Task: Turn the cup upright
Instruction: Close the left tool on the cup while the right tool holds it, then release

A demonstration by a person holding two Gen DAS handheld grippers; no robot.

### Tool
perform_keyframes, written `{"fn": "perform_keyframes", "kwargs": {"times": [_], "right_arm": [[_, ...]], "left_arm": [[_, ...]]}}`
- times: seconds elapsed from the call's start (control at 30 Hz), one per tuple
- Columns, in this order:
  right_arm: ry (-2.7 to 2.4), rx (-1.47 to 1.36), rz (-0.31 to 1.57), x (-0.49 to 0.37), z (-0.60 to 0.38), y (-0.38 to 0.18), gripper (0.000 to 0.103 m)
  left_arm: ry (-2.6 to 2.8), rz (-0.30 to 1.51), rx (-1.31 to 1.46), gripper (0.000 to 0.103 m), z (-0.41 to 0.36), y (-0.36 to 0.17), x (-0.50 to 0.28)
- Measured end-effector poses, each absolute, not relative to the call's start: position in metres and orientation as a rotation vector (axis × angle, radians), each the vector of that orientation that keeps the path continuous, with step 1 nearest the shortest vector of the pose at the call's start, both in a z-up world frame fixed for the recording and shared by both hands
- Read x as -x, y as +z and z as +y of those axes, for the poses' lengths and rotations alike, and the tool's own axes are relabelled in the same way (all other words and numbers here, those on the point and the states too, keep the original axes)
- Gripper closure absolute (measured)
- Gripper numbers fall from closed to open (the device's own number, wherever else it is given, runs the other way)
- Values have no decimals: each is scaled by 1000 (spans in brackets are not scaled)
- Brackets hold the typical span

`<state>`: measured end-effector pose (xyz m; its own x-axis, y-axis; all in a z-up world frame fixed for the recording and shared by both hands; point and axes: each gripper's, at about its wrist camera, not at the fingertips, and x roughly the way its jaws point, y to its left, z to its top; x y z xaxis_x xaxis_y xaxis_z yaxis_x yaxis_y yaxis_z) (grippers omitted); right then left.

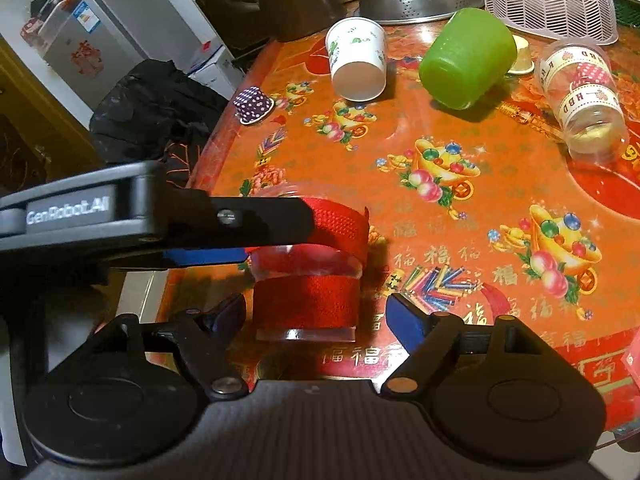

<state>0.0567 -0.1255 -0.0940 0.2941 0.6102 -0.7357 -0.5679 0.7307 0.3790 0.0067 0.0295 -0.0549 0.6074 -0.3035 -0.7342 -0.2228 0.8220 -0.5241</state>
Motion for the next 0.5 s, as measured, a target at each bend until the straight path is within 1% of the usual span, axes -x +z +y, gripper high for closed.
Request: {"fn": "perform_keyframes", "kwargs": {"times": [0.27, 0.4, 0.5], "right_arm": [[844, -62, 966, -51, -133, -95, 25], [865, -66, 949, -46, -140, -94, 25], [867, -69, 925, -41, -148, -93, 25]], "left_arm": [[7, 956, 580, 12, 17, -54, -16], [36, 976, 572, 16, 13, -59, -22], [46, 989, 566, 17, 10, -62, -25]]}}
